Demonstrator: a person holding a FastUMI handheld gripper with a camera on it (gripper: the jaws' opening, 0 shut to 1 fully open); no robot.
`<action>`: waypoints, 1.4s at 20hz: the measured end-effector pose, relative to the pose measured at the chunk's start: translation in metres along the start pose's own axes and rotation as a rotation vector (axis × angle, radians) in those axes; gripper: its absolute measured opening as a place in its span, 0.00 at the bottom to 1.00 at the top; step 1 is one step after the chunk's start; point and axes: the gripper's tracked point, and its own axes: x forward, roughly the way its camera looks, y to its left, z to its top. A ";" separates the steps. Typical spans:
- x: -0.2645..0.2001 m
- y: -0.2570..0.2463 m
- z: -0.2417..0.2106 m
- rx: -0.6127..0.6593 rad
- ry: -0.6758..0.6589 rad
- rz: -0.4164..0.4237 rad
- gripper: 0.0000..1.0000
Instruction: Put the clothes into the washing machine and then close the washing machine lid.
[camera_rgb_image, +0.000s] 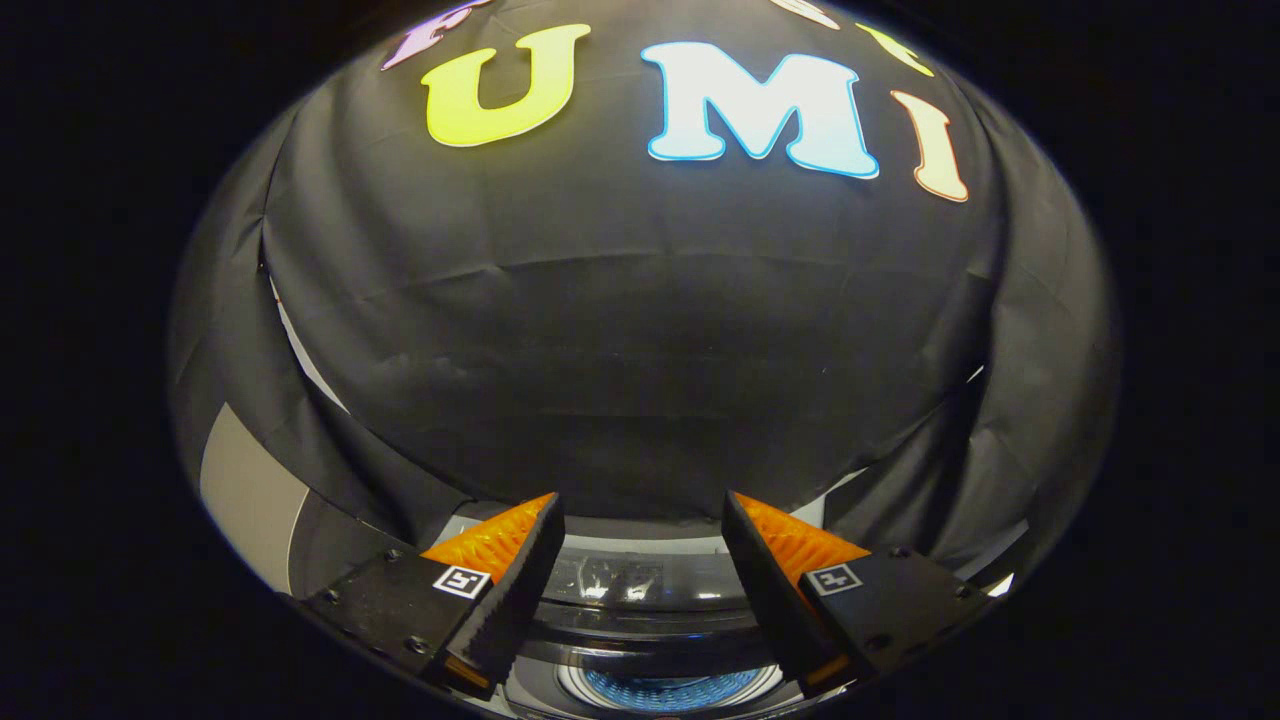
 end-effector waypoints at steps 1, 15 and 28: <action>-0.002 0.000 -0.002 -0.001 -0.006 -0.005 0.99; -0.051 0.008 -0.054 -0.003 -0.088 -0.015 0.98; -0.101 0.028 -0.224 0.004 -0.064 -0.011 0.99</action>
